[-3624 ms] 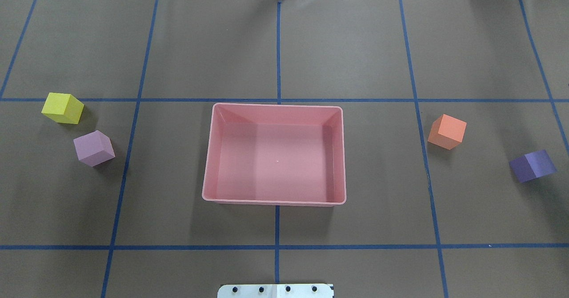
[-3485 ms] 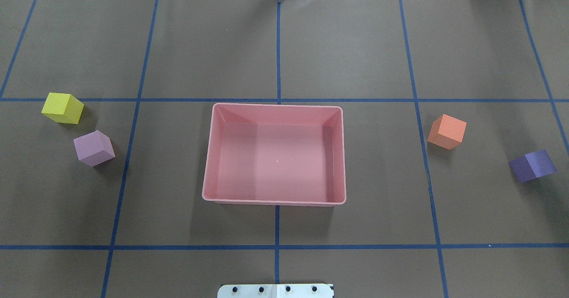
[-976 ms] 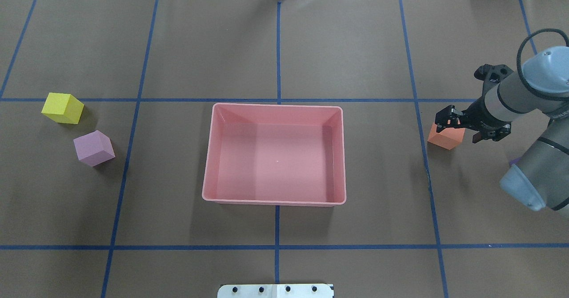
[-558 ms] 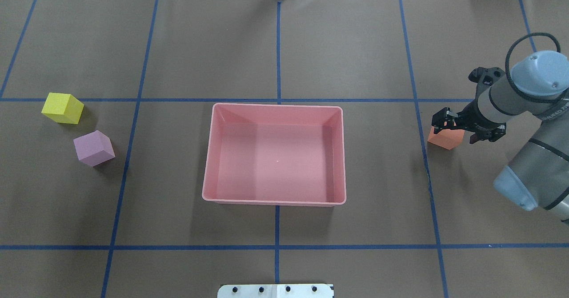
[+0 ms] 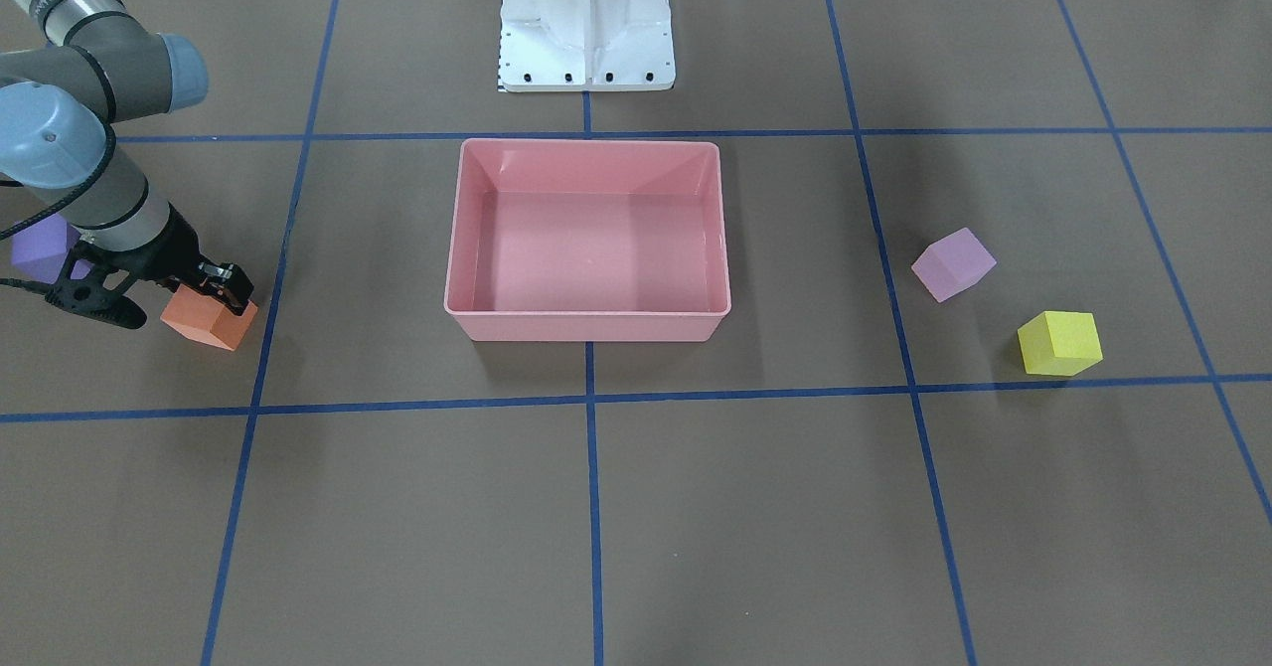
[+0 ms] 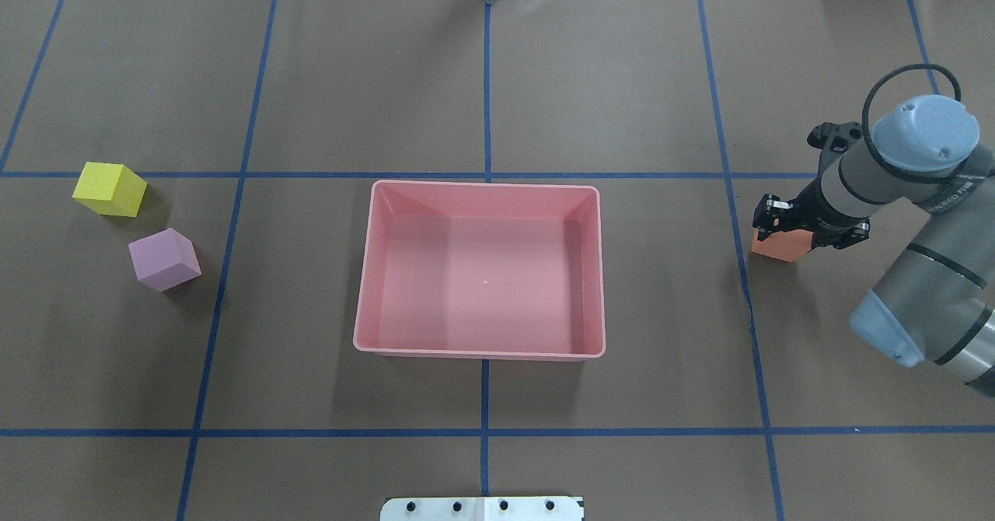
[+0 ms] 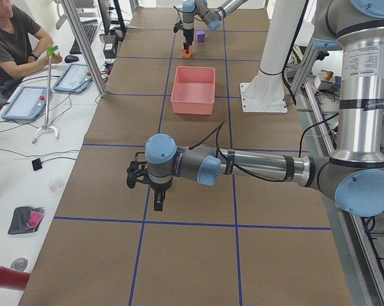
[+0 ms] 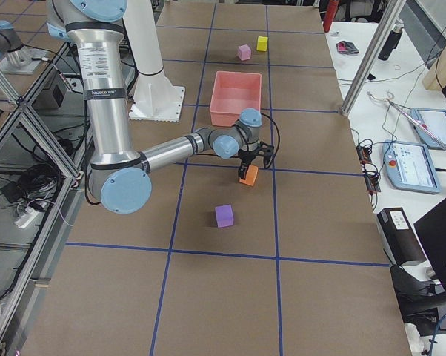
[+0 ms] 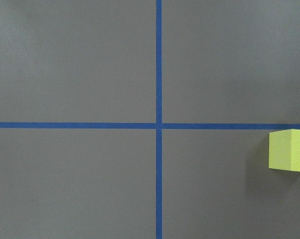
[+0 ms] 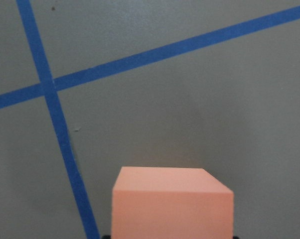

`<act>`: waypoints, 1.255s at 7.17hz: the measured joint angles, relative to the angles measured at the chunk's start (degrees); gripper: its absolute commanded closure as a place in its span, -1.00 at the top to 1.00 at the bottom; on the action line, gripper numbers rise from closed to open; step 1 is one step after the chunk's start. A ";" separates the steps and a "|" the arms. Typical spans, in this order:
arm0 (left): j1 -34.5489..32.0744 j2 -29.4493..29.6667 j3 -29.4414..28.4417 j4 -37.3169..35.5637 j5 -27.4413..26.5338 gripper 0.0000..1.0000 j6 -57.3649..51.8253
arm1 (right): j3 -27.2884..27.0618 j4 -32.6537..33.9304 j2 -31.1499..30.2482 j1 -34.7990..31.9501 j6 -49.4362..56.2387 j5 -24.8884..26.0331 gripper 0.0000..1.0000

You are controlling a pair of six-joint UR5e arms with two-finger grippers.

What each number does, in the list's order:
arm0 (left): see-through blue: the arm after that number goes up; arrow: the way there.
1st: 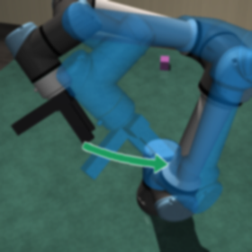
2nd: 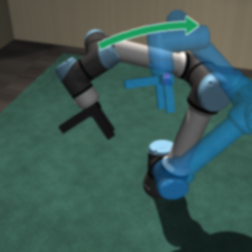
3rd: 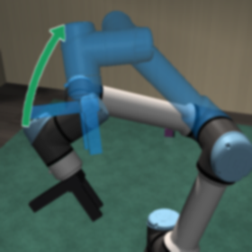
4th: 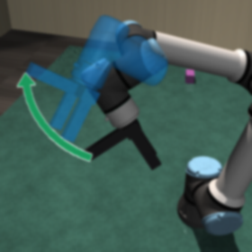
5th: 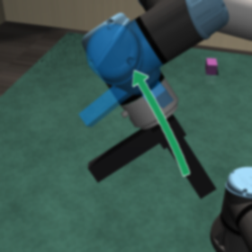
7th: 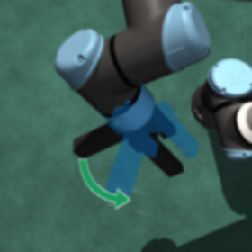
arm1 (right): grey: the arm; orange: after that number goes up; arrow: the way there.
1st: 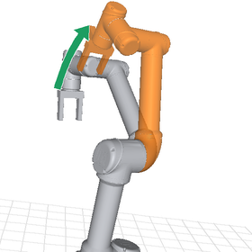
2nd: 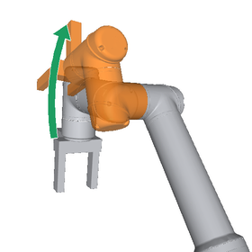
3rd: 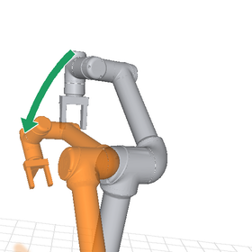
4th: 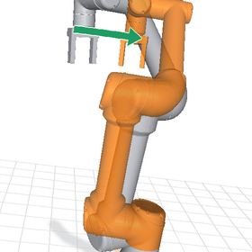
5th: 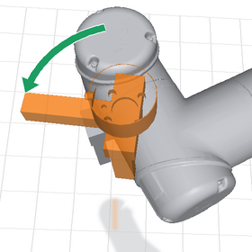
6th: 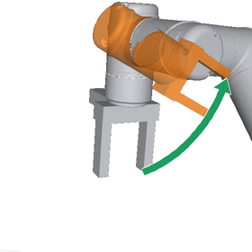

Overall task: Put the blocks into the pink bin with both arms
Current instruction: 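Drop the orange cube into the bin while the left gripper reaches the lilac cube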

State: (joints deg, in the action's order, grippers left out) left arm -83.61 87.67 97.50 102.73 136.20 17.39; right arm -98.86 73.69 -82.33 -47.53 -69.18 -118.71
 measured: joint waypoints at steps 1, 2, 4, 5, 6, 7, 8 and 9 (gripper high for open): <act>5.31 0.24 0.19 4.62 -1.15 0.99 8.57 | -0.99 0.24 0.86 -0.22 -0.22 -0.23 -1.00; 10.35 0.62 0.61 8.14 -2.85 0.99 17.56 | -2.10 0.79 2.59 -0.68 -1.26 -0.82 -1.00; 17.95 2.65 1.91 11.35 -4.32 0.99 33.13 | -3.19 4.07 10.26 -1.16 -6.47 -2.47 -1.00; 21.54 4.27 2.42 11.75 -5.33 0.99 39.83 | -4.13 6.83 14.77 -0.64 -9.75 -2.97 -1.00; 24.66 5.37 2.68 11.84 -7.05 0.99 44.24 | -5.67 8.62 18.20 0.78 -13.34 -3.25 -1.00; 26.61 5.91 2.80 11.86 -8.46 0.99 46.54 | -6.90 9.38 21.09 2.70 -17.39 -3.27 -1.00; 27.48 6.13 2.84 11.82 -9.04 0.99 47.63 | -7.28 9.67 23.62 4.94 -20.84 -2.77 -1.00; 27.99 6.35 2.86 11.78 -9.23 0.99 48.66 | -7.11 9.76 25.49 8.20 -23.25 -0.70 -1.00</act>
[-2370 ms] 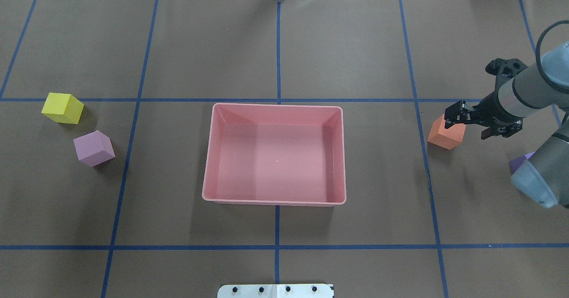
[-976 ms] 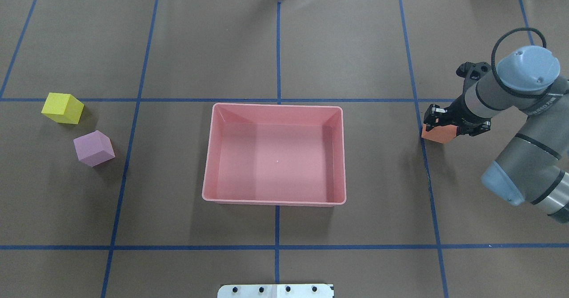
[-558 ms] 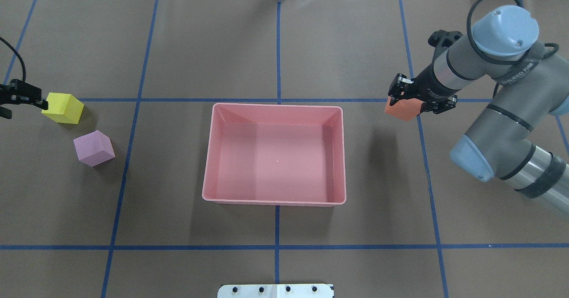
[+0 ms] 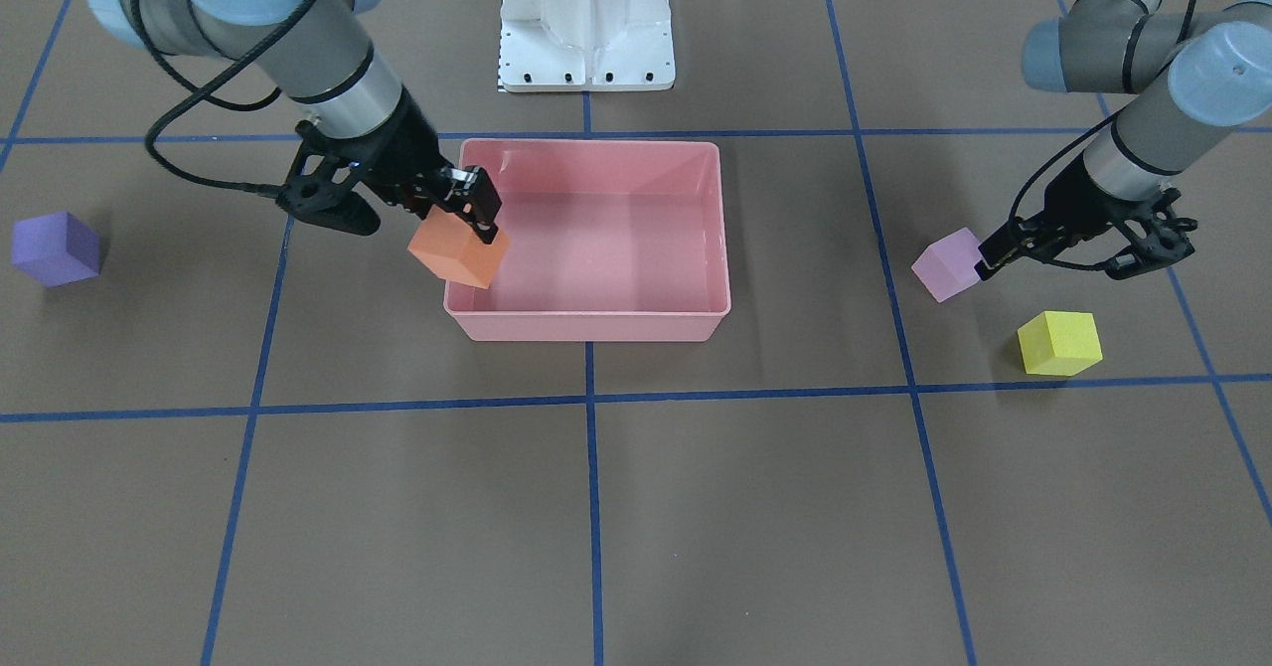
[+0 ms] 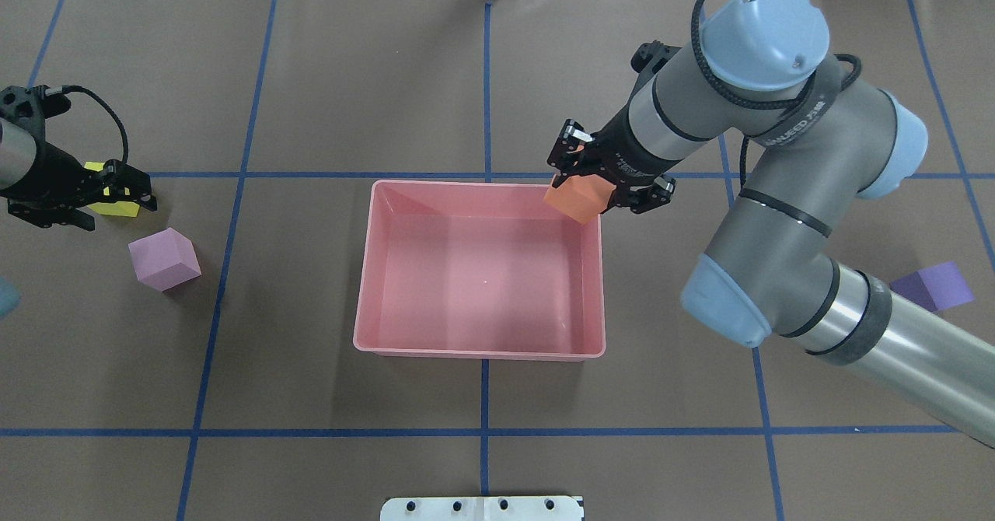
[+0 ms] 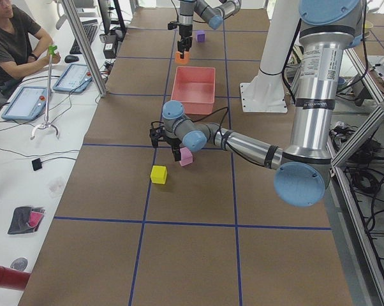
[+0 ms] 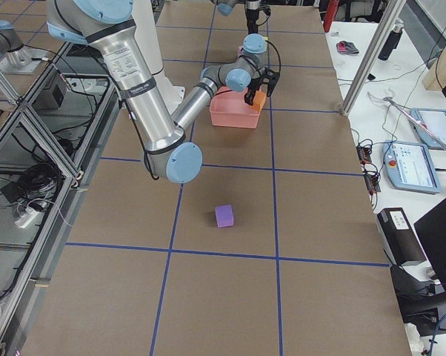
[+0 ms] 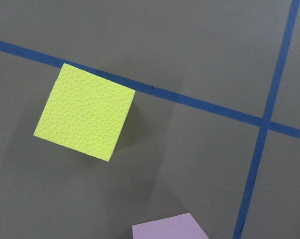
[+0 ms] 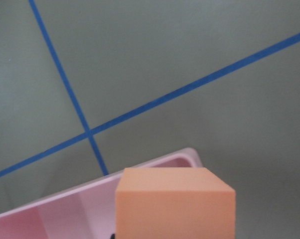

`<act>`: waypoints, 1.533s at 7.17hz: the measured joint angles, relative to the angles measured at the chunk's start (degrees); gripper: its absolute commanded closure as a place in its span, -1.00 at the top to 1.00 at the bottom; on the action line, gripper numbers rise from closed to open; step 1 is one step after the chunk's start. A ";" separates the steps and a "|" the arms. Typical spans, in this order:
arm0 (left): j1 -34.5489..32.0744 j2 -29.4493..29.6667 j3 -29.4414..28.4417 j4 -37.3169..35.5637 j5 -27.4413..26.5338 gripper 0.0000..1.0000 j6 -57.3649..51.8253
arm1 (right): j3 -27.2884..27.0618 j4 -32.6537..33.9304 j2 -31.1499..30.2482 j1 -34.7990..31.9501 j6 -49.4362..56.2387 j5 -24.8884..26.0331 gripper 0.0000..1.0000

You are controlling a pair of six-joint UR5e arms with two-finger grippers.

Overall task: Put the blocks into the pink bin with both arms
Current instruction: 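Drop the orange cube into the bin while the left gripper reaches the lilac cube, then grasp the lilac cube with the left gripper while the right gripper withdraws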

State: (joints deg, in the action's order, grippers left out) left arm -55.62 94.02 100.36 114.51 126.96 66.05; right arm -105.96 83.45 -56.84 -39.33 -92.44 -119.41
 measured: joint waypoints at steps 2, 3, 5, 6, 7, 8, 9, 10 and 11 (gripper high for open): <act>1.11 0.53 -0.26 -0.20 -0.37 0.99 1.76 | 0.95 0.04 0.63 5.95 -1.45 5.20 0.17; 2.11 0.68 -0.61 -0.29 -0.95 0.99 2.99 | 1.80 0.04 0.54 7.94 -1.49 6.96 0.98; 4.48 0.73 -1.00 -0.33 -1.74 0.99 5.04 | 2.62 0.04 0.05 9.97 -1.08 9.14 1.00; 5.64 0.78 -1.20 -0.36 -1.96 0.98 5.94 | 2.66 0.03 -0.46 10.27 -0.87 9.61 1.00; 7.32 0.82 -1.53 -0.44 -2.96 0.95 7.46 | 2.54 -0.01 -1.05 10.34 -0.78 9.81 1.00; 8.82 0.82 -1.90 -0.57 -4.53 0.22 8.45 | 2.34 -0.03 -1.35 10.27 -0.75 9.87 1.00; 9.53 0.82 -2.32 -0.72 -5.41 -0.99 8.90 | 2.17 -0.02 -1.50 10.00 -0.73 9.89 1.00; 9.79 0.83 -2.55 -0.93 -5.71 -1.00 9.06 | 2.09 0.01 -1.62 9.32 -0.73 9.84 1.00; 9.86 0.92 -2.43 -1.25 -5.67 -1.00 9.05 | 1.85 0.03 -2.09 8.04 -0.69 9.51 1.00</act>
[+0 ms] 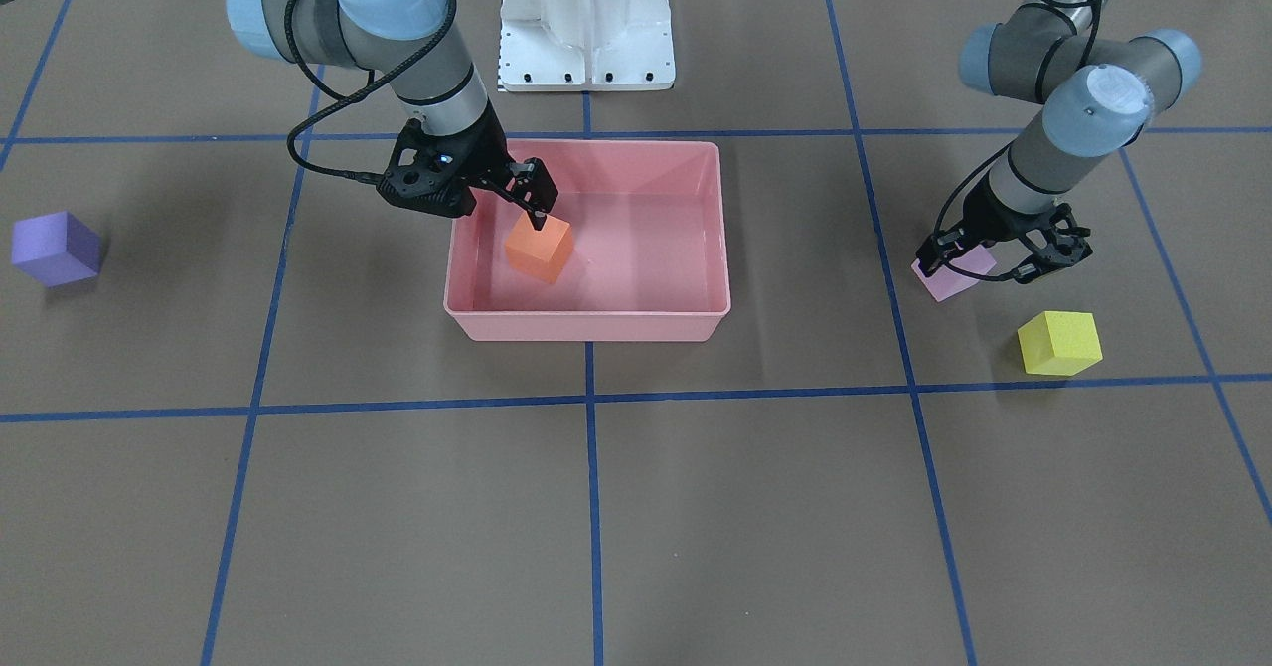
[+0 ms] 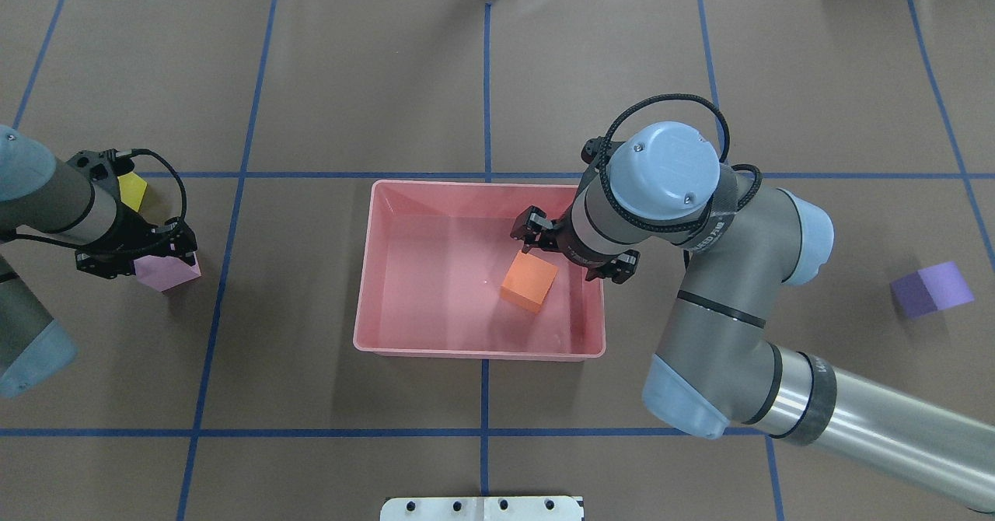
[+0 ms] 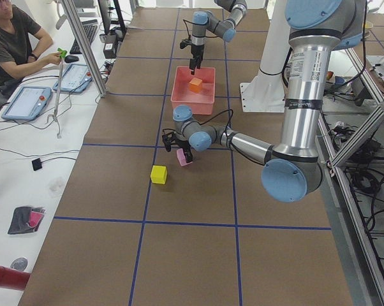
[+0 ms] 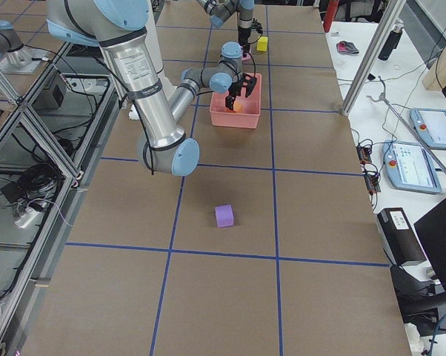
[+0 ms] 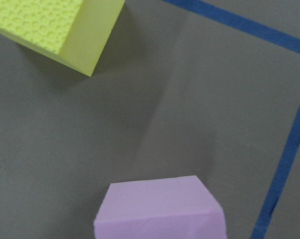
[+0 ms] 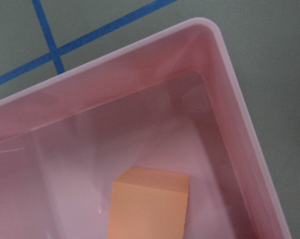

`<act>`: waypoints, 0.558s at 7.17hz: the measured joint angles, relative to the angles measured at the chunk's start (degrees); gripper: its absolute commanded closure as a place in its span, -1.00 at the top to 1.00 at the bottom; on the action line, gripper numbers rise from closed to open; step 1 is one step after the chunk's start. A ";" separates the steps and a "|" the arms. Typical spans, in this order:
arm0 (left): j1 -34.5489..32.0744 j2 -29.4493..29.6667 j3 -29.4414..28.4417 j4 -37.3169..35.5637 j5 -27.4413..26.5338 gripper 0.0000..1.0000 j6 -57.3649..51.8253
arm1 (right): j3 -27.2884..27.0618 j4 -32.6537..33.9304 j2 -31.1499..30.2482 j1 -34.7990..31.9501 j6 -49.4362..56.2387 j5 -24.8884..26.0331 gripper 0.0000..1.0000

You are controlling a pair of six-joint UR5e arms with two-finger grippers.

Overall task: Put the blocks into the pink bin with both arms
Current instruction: 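Grasp the lilac cube with the left gripper while the right gripper withdraws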

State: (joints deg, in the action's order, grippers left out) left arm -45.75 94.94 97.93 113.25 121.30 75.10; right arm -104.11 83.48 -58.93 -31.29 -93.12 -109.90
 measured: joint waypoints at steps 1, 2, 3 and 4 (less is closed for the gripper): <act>0.00 0.87 0.54 -0.89 0.46 -1.00 -0.05 | -0.90 0.01 -1.57 -2.23 0.78 -0.99 1.00; -0.13 3.93 2.09 -4.55 1.18 -1.00 0.00 | -2.61 -0.01 -4.44 -5.48 3.38 -3.03 1.00; -0.29 9.91 5.05 -13.00 1.73 -1.00 0.15 | -4.43 -0.13 -8.49 -9.27 7.65 -5.63 1.00; -0.32 17.34 7.89 -23.10 1.88 -1.00 0.61 | -5.52 -0.38 -12.41 -12.35 12.01 -7.27 1.00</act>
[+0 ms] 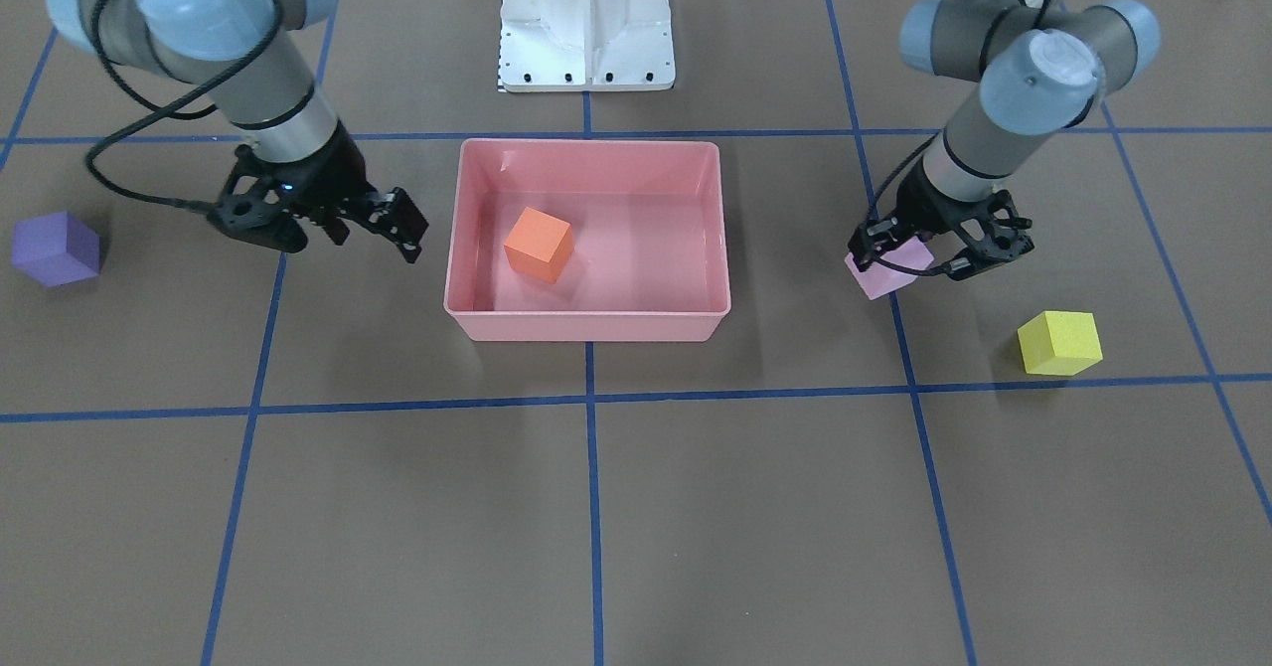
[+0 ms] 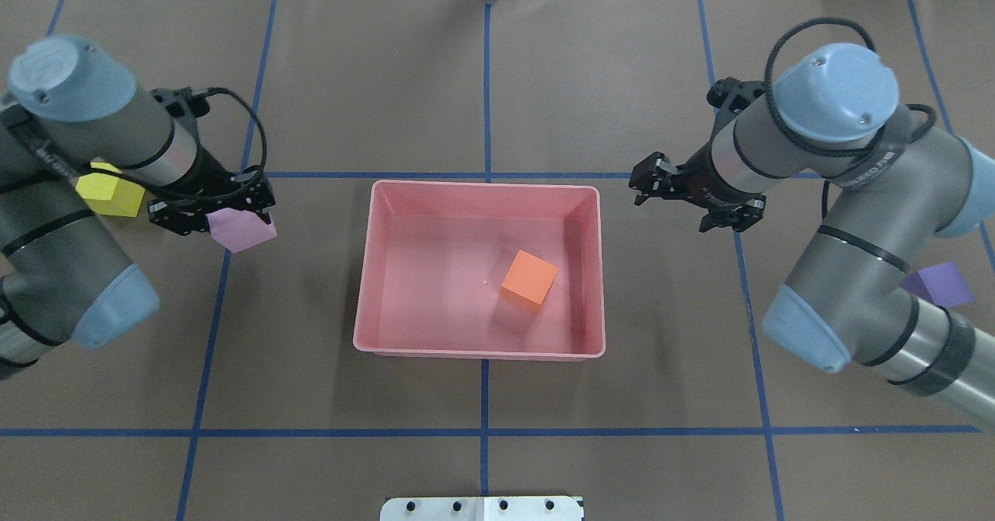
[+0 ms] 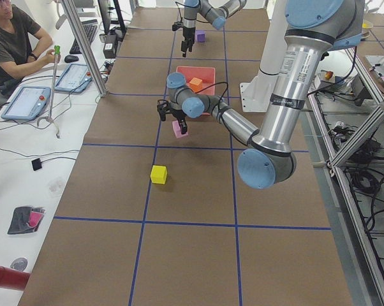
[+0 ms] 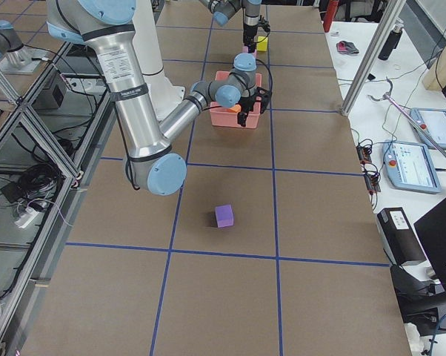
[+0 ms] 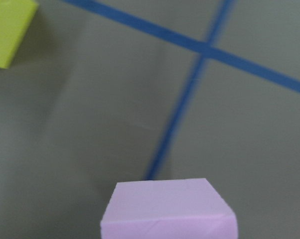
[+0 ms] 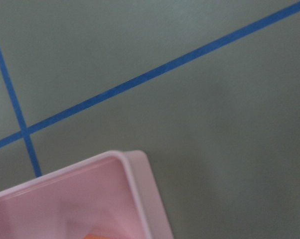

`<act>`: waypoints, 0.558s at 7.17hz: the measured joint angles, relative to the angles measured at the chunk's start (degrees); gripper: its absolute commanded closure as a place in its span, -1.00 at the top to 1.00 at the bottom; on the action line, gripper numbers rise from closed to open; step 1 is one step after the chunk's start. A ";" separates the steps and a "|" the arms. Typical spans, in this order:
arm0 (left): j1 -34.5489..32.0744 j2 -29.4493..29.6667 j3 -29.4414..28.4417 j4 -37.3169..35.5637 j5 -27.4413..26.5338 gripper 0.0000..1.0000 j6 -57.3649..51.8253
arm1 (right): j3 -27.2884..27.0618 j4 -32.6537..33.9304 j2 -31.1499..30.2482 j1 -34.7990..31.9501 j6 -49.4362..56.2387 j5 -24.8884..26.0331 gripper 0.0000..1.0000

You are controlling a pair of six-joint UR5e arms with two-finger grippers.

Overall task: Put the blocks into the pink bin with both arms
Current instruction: 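Grasp the lilac cube with the left gripper while the right gripper withdraws, then lower the lilac cube into the bin while the right gripper reaches the purple cube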

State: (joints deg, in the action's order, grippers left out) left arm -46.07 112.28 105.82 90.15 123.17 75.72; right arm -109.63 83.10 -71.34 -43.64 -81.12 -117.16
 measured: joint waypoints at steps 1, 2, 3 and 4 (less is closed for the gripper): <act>0.06 7.21 1.68 -7.80 0.03 -1.00 1.51 | -0.48 -0.26 -3.85 -2.77 5.22 -0.73 1.00; 0.93 13.60 2.15 -12.38 -0.10 -1.00 4.31 | -0.53 -0.38 -7.76 -5.61 12.09 -1.04 1.00; 3.29 17.83 1.89 -14.13 -1.16 -1.00 7.14 | -0.42 -0.39 -10.90 -8.06 17.97 -1.13 1.00; 7.08 20.75 0.92 -14.75 -4.43 -1.00 9.23 | -0.36 -0.40 -13.63 -10.34 22.67 -1.21 1.00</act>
State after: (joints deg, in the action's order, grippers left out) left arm -38.99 133.03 106.73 75.40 118.74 84.94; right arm -109.99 82.70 -84.97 -53.99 -58.44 -118.37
